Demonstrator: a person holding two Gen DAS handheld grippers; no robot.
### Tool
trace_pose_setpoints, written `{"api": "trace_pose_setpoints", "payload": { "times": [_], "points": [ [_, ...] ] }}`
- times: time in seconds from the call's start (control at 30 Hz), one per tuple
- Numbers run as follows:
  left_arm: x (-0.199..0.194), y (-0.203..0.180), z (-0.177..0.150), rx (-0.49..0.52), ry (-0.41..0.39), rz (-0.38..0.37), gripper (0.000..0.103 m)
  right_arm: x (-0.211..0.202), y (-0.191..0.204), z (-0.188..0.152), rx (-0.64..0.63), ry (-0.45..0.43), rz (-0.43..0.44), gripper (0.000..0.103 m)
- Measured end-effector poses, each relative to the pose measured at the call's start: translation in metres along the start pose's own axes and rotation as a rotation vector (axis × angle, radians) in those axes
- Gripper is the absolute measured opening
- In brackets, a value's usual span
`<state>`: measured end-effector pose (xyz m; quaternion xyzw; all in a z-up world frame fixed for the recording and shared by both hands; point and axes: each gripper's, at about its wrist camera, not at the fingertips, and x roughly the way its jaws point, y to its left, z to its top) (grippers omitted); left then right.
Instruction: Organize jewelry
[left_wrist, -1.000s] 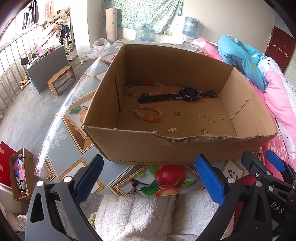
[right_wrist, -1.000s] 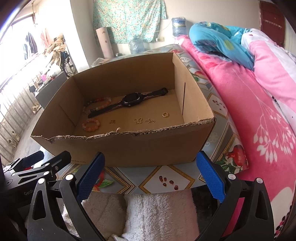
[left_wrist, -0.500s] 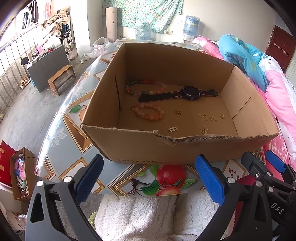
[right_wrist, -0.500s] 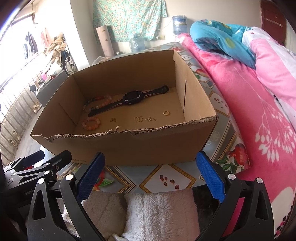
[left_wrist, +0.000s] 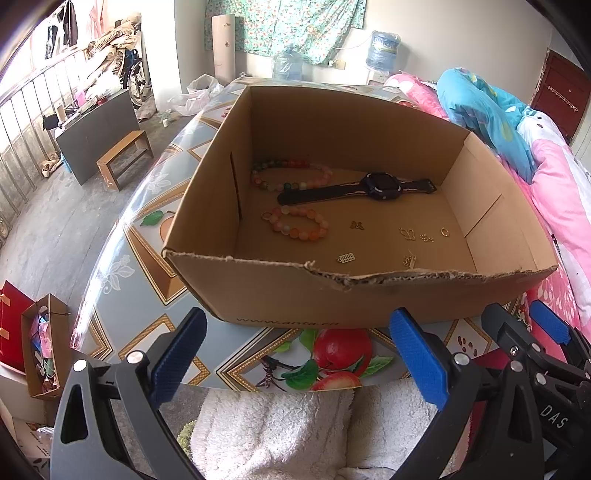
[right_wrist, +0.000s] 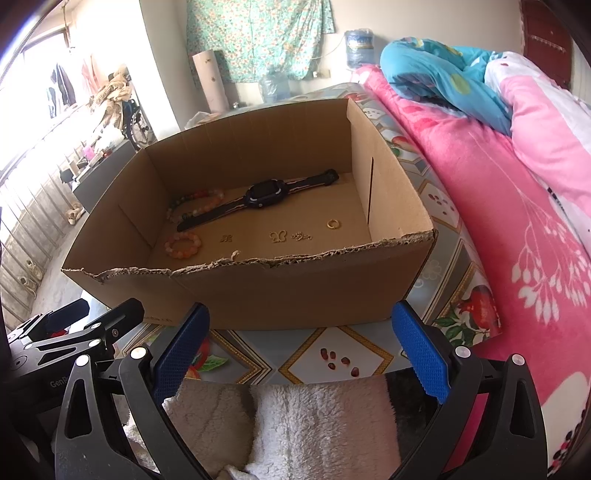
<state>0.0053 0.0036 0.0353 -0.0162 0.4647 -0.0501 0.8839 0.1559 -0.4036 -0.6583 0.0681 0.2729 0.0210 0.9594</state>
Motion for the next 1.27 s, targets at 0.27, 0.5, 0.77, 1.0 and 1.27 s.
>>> {"api": "trace_pose_setpoints", "payload": {
  "times": [0.27,0.5,0.77,1.0,1.27],
  "points": [
    [-0.0011,0.0012,0.0007,-0.005,-0.004,0.004,0.097,-0.0002,0.0005,-0.0002,0.001,0.001,0.002,0.095],
    [-0.003,0.0007,0.0002,-0.003,-0.006,0.008,0.097,0.0004,0.0008,-0.0007,0.002,0.005,0.003,0.095],
    [-0.0039,0.0003,-0.0011,-0.002,-0.006,0.009,0.097,-0.0003,-0.0011,-0.0014,0.005,0.009,0.005,0.095],
    [-0.0039,-0.0001,-0.0016,-0.006,-0.006,0.007,0.097,-0.0013,-0.003,-0.0019,0.006,0.01,0.007,0.095],
    [-0.0038,-0.0005,0.0004,-0.013,-0.005,0.012,0.097,-0.0006,-0.0049,-0.0025,0.01,0.008,0.01,0.095]
  ]
}}
